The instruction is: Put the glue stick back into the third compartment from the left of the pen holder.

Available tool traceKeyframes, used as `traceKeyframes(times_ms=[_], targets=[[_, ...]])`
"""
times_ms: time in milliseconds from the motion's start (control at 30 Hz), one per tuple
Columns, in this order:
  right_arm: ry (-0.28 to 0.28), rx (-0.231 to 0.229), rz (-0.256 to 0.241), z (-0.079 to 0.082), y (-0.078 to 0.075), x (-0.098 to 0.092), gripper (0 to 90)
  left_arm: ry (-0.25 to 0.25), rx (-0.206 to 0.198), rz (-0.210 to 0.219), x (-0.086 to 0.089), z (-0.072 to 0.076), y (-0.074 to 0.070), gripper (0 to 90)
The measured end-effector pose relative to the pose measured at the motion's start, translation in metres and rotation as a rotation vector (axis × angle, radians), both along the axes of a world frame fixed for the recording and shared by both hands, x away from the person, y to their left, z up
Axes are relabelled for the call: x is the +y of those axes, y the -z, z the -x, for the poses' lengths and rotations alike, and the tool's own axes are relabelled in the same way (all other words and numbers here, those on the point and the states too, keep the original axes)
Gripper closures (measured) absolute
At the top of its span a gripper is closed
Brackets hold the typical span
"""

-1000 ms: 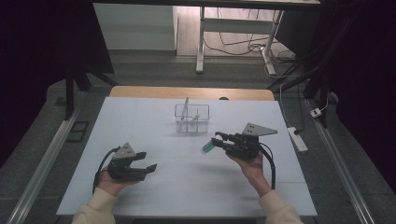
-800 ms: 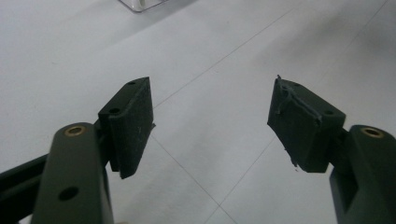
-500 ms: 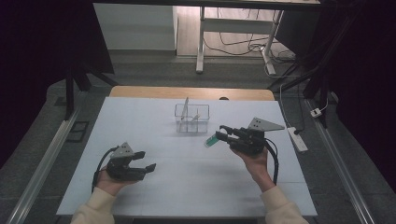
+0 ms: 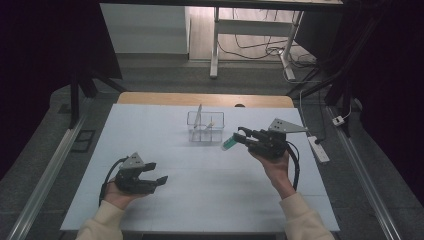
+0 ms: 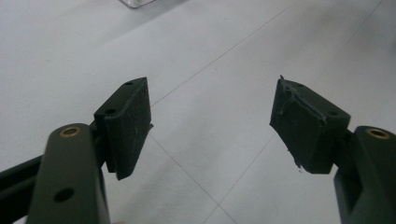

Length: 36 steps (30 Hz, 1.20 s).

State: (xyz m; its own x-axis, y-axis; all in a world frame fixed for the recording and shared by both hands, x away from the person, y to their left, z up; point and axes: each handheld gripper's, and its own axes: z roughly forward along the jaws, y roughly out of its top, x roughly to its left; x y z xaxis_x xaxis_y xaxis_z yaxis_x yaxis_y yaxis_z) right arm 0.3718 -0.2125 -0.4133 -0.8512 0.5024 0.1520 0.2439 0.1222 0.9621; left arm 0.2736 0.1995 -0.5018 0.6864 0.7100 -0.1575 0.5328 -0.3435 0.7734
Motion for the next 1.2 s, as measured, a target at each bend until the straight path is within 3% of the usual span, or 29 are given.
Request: traceKeyframes(times_ms=[1200], targets=[[0.073, 0.018, 0.037, -0.047, -0.012, 0.021, 64.4, 0.007, 0.012, -0.001, 0.000, -0.002, 0.001, 28.8]])
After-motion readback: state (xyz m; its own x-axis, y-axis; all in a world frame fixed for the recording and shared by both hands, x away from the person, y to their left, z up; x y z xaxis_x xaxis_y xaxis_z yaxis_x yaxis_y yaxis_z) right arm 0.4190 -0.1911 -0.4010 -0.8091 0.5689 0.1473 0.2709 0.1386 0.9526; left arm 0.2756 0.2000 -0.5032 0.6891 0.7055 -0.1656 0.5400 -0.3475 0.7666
